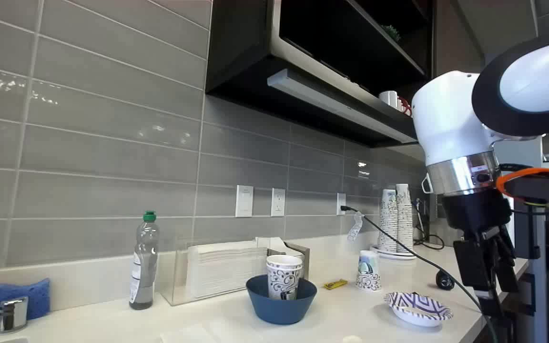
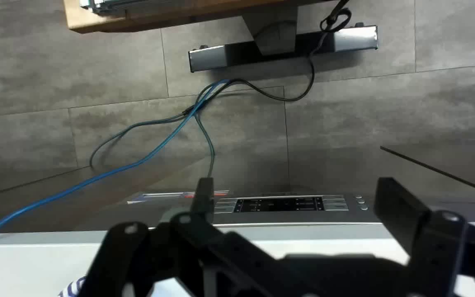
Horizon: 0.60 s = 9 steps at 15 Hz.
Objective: Remove the cups from the blue bowl
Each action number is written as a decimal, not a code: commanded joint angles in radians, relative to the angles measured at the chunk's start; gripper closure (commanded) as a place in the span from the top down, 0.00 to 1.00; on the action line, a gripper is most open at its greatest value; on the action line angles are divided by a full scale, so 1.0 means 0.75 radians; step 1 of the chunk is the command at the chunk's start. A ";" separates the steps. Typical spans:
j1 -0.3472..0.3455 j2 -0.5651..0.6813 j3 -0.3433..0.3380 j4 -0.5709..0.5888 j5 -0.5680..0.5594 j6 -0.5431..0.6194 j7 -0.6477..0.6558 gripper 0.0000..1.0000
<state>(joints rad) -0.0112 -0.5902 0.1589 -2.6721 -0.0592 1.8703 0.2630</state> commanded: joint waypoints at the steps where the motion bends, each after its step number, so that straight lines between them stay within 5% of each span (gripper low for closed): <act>1: 0.016 0.001 -0.015 0.003 -0.008 -0.005 0.007 1.00; 5: 0.016 0.001 -0.015 0.003 -0.008 -0.005 0.007 1.00; 9: 0.024 0.091 -0.023 0.111 0.039 0.159 0.013 1.00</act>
<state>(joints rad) -0.0069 -0.5851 0.1553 -2.6596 -0.0502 1.9267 0.2630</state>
